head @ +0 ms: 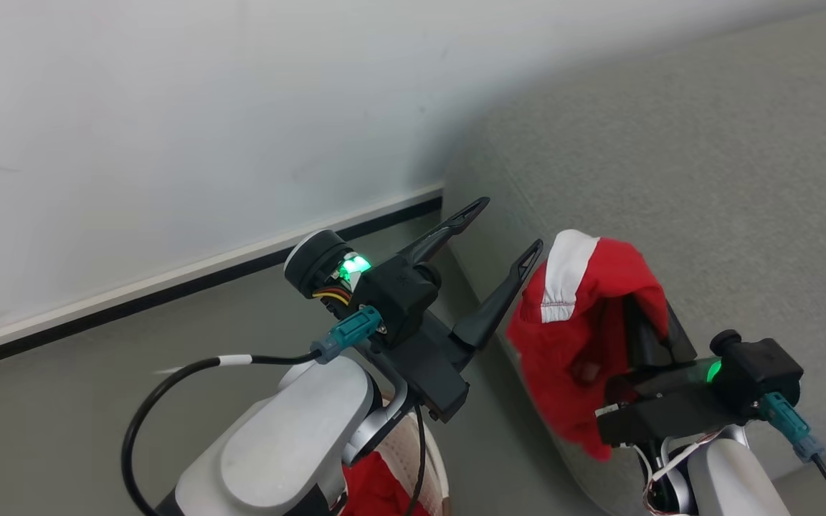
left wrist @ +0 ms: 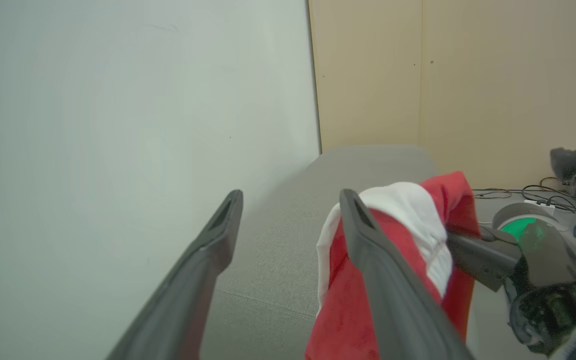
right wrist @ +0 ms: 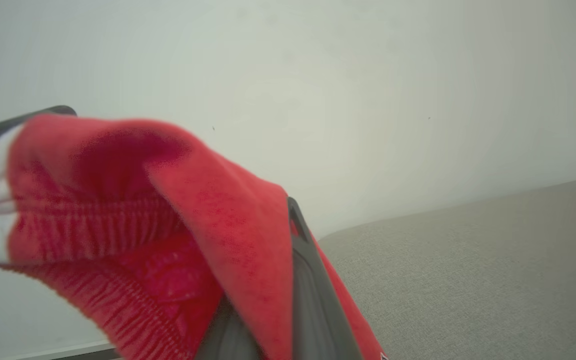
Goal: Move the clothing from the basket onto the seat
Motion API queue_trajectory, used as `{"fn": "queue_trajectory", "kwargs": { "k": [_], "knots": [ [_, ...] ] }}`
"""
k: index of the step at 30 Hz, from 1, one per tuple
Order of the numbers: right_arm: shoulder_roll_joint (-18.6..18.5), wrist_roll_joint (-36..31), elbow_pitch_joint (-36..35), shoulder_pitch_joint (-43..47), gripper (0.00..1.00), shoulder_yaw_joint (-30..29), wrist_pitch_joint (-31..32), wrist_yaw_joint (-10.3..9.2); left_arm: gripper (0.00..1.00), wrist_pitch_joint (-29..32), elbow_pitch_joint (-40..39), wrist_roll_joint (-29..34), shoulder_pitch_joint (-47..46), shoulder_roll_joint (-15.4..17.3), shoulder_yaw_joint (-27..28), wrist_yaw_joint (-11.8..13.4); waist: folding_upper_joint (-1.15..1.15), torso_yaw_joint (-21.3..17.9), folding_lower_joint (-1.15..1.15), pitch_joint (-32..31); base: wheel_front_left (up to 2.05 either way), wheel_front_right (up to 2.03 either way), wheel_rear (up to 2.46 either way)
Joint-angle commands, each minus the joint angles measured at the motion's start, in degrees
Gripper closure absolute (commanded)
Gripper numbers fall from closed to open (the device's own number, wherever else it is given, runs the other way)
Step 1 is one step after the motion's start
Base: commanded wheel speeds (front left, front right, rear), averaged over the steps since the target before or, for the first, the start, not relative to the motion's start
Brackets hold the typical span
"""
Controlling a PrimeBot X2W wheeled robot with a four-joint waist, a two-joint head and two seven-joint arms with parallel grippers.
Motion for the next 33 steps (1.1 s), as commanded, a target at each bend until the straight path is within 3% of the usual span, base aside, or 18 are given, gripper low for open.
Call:
{"fn": "queue_trajectory", "kwargs": {
  "k": [1, 11, 25, 33],
  "knots": [
    [0.3, -0.5, -0.6, -0.7, 1.00, -0.3, 0.0, 0.02, 0.00, 0.0, -0.2, 0.5, -0.9, 0.2, -0.3, -0.1, 0.00, -3.2, 0.00, 2.6, 0.00, 0.00, 0.00],
    [1.4, -1.0, -4.1, -0.7, 1.00, -2.6, 0.0, 0.02, 0.00, 0.6, 0.7, 0.5, -2.5, 0.3, -1.3, -0.6, 0.00, -11.0, 0.00, 6.3, 0.00, 0.00, 0.00],
    [2.1, -0.1, -9.2, 1.7, 1.00, -8.6, 0.0, 0.02, 0.00, -0.9, 4.9, -1.3, -6.8, -1.8, -5.6, -3.8, 0.00, -12.4, 0.00, 10.6, 0.00, 0.00, 0.00],
    [2.1, 3.8, -13.2, -6.2, 1.00, -14.0, 0.0, 0.02, 0.00, 1.4, 5.4, -0.1, -9.8, -1.9, -8.0, -3.7, 0.00, -12.5, 0.00, 16.7, 0.00, 0.00, 0.00]
  ]
}}
